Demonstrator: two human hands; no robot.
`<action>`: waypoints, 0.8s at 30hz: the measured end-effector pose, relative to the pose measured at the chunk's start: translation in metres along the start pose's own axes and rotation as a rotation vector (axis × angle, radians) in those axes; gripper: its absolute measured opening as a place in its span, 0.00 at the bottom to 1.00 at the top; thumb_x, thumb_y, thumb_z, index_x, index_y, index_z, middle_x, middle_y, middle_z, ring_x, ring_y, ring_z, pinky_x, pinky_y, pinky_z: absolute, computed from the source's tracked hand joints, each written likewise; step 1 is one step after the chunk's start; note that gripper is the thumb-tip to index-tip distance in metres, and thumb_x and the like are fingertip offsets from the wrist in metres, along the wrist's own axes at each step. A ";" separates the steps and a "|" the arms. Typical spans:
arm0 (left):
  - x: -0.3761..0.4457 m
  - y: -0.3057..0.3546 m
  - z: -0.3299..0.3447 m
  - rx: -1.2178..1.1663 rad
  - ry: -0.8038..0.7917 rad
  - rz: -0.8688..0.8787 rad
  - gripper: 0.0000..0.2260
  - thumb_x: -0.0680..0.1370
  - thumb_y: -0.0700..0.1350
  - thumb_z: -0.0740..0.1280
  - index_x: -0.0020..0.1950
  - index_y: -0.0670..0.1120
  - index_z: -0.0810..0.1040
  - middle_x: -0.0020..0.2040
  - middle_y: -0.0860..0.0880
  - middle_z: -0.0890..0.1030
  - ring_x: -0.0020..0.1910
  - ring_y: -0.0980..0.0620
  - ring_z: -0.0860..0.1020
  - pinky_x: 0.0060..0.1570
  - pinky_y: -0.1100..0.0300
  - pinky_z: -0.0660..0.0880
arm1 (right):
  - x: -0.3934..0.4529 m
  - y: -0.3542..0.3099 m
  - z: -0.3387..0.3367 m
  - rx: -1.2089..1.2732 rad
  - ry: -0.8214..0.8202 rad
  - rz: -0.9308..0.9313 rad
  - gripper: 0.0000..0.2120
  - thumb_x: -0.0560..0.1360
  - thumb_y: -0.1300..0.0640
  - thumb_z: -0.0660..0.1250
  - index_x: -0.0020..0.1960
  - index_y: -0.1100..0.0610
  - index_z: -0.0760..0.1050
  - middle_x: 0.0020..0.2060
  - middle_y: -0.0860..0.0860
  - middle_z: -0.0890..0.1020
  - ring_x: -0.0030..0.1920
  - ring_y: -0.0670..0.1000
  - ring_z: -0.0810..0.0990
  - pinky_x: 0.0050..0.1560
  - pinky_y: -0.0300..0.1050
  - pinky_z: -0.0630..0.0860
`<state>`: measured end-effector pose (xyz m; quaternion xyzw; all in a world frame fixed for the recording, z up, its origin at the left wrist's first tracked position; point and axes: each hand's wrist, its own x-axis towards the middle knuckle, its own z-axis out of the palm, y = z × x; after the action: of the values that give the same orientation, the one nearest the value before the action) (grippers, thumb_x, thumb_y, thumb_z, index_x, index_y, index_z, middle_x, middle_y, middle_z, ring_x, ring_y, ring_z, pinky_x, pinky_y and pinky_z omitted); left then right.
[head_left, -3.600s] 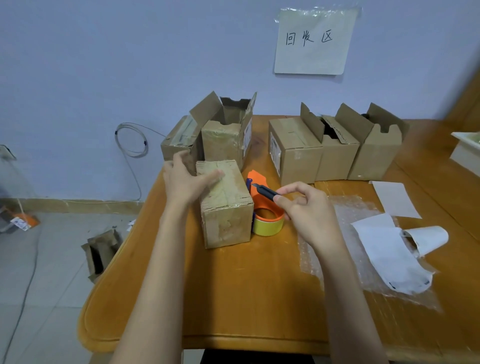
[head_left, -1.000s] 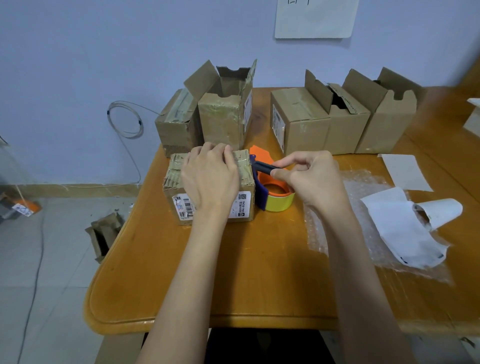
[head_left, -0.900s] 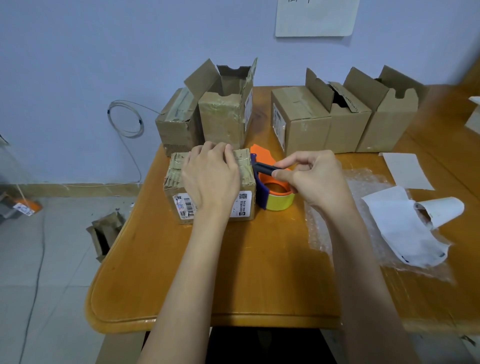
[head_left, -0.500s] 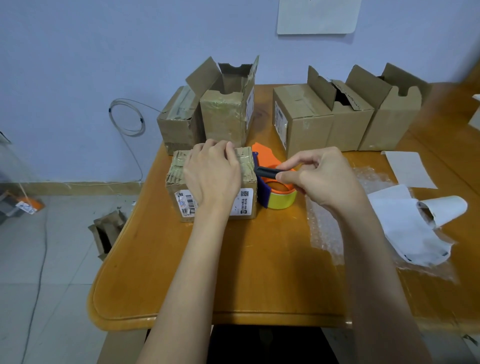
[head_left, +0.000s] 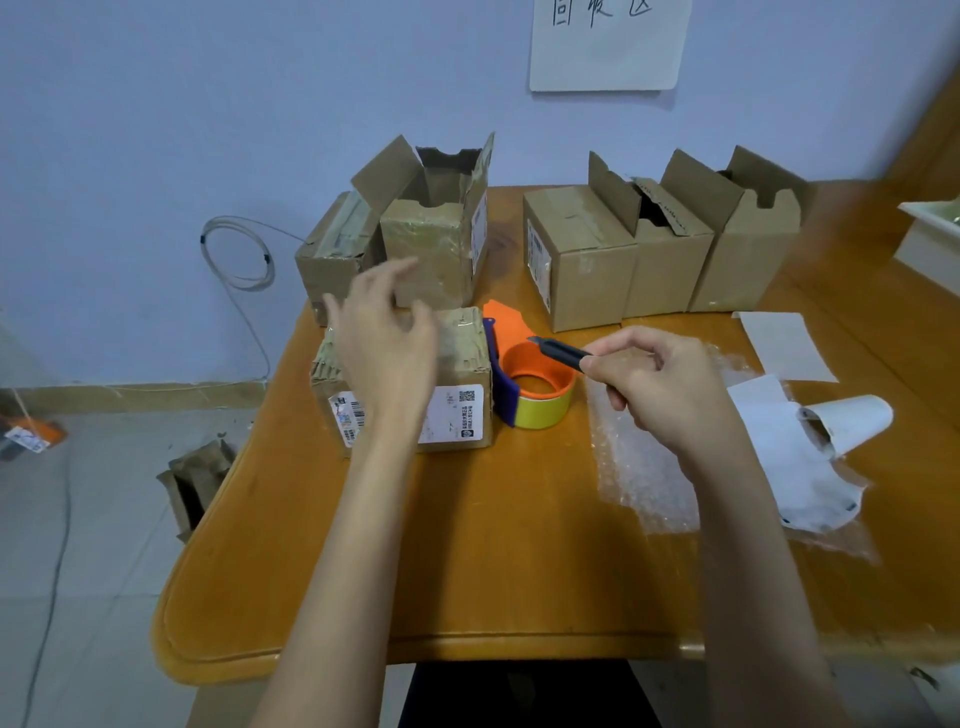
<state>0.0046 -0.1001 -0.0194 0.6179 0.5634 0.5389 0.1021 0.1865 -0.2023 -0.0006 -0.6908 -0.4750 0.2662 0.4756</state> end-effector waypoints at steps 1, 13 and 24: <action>0.002 -0.003 -0.007 -0.109 0.079 -0.016 0.17 0.73 0.41 0.62 0.57 0.56 0.79 0.59 0.57 0.79 0.57 0.65 0.73 0.68 0.42 0.66 | 0.001 0.003 -0.001 -0.013 0.023 0.000 0.02 0.75 0.57 0.69 0.46 0.54 0.80 0.29 0.48 0.76 0.29 0.45 0.72 0.32 0.38 0.66; 0.017 -0.055 -0.065 -0.308 -0.433 -0.414 0.25 0.71 0.47 0.75 0.67 0.54 0.75 0.60 0.49 0.78 0.55 0.52 0.78 0.44 0.63 0.73 | 0.007 0.036 0.017 -0.278 0.063 0.117 0.08 0.81 0.57 0.58 0.58 0.47 0.66 0.42 0.54 0.78 0.39 0.53 0.76 0.31 0.41 0.68; -0.012 -0.035 -0.030 -0.108 0.138 -0.624 0.24 0.72 0.52 0.71 0.64 0.46 0.66 0.68 0.44 0.65 0.70 0.44 0.61 0.68 0.51 0.59 | 0.009 0.047 0.052 -0.467 0.087 0.174 0.13 0.81 0.57 0.57 0.64 0.55 0.63 0.60 0.56 0.72 0.53 0.58 0.77 0.46 0.49 0.74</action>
<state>-0.0363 -0.1118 -0.0393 0.3709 0.7018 0.5514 0.2566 0.1669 -0.1781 -0.0638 -0.8313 -0.4413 0.1590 0.2983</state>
